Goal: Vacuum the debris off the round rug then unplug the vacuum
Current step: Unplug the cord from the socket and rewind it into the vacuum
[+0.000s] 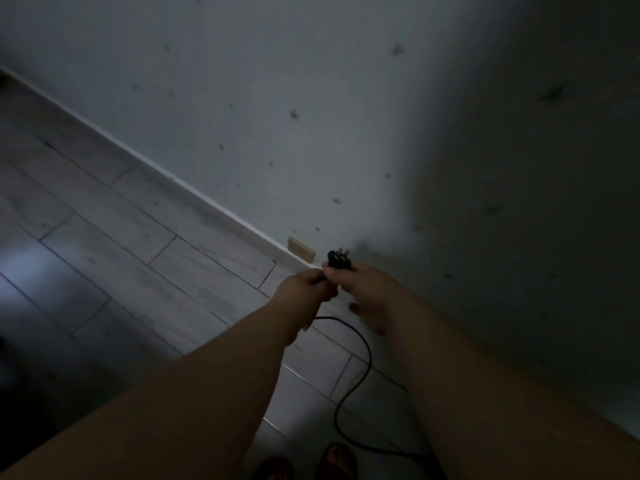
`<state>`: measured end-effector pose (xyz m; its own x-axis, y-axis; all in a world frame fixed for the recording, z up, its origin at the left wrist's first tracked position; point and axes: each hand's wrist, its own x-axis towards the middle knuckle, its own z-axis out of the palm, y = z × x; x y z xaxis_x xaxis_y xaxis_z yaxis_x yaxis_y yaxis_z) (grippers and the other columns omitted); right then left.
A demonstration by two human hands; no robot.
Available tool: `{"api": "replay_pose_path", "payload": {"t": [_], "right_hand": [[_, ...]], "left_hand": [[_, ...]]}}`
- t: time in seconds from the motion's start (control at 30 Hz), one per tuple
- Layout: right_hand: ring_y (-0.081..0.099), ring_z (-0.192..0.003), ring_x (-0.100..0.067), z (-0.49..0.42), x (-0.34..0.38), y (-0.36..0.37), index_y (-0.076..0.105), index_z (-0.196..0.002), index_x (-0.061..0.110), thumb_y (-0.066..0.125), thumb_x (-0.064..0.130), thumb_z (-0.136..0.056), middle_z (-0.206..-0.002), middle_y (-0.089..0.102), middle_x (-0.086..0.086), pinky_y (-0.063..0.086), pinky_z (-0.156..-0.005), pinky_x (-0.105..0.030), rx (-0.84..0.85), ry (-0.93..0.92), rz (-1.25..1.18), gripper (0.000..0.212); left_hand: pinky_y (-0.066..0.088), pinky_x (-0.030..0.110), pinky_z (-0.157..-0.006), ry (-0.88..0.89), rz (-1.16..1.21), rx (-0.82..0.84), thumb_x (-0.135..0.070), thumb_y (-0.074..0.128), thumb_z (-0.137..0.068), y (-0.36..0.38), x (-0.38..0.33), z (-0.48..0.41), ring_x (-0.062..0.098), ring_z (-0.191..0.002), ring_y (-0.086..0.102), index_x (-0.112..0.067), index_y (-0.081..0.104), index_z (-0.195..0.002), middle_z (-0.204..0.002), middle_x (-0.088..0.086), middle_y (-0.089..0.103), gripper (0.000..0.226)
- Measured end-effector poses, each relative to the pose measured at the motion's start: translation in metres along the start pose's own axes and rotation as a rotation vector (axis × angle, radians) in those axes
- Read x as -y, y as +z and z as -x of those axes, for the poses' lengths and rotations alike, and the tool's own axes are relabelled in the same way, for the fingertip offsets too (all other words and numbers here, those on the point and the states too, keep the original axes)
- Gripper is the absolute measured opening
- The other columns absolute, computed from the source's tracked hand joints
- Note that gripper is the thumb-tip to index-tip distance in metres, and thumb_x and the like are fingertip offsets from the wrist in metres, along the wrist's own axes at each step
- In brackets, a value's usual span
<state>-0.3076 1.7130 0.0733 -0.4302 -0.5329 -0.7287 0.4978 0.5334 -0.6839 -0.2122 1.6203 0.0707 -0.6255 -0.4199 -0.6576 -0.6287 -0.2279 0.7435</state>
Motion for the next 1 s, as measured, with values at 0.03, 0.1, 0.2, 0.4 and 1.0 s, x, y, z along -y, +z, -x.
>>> {"api": "replay_pose_path", "payload": {"t": [0.03, 0.1, 0.2, 0.4, 1.0], "right_hand": [[0.040, -0.134, -0.020, 0.014, 0.006, -0.002, 0.059, -0.133, 0.024, 0.064, 0.029, -0.094, -0.140, 0.052, 0.000, 0.030, -0.095, -0.038, -0.010, -0.012, -0.003, 0.040], [0.042, -0.130, -0.017, 0.037, 0.016, -0.004, 0.060, -0.132, 0.024, 0.063, 0.027, -0.094, -0.132, 0.055, 0.003, 0.031, -0.096, -0.038, -0.039, -0.040, -0.012, 0.038], [0.045, -0.124, -0.013, 0.071, 0.033, -0.008, 0.062, -0.125, 0.026, 0.062, 0.027, -0.095, -0.120, 0.058, 0.008, 0.032, -0.098, -0.038, -0.082, -0.087, -0.029, 0.030], [0.045, -0.129, -0.016, 0.132, 0.053, -0.017, 0.062, -0.125, 0.027, 0.063, 0.030, -0.094, -0.130, 0.059, 0.003, 0.032, -0.094, -0.039, -0.155, -0.149, -0.030, 0.031], [0.049, -0.124, -0.018, 0.233, 0.025, -0.134, 0.057, -0.134, 0.021, 0.057, 0.026, -0.099, -0.131, 0.059, -0.005, 0.035, -0.090, -0.033, -0.045, -0.188, 0.125, 0.035]], "left_hand": [[0.048, 0.034, -0.085, 0.011, -0.008, 0.008, -0.022, 0.058, -0.091, 0.003, -0.008, 0.010, 0.019, -0.103, 0.062, -0.023, 0.063, -0.105, -0.105, 0.005, 0.067, 0.015], [0.048, 0.034, -0.091, 0.048, -0.016, 0.022, -0.020, 0.059, -0.091, 0.006, -0.025, 0.028, 0.019, -0.104, 0.062, -0.017, 0.062, -0.111, -0.108, 0.008, 0.067, 0.021], [0.047, 0.033, -0.089, 0.112, -0.025, 0.073, -0.017, 0.058, -0.091, 0.010, -0.050, 0.055, 0.022, -0.105, 0.061, -0.016, 0.062, -0.105, -0.108, 0.012, 0.066, 0.014], [0.048, 0.036, -0.090, 0.185, -0.038, 0.137, -0.017, 0.060, -0.091, 0.018, -0.084, 0.102, 0.024, -0.104, 0.062, -0.021, 0.063, -0.089, -0.108, 0.014, 0.067, 0.005], [0.046, 0.024, -0.073, 0.228, 0.079, -0.015, -0.016, 0.061, -0.091, 0.156, -0.089, 0.188, 0.021, -0.097, 0.061, -0.012, 0.065, -0.100, -0.102, 0.012, 0.066, 0.011]]}}
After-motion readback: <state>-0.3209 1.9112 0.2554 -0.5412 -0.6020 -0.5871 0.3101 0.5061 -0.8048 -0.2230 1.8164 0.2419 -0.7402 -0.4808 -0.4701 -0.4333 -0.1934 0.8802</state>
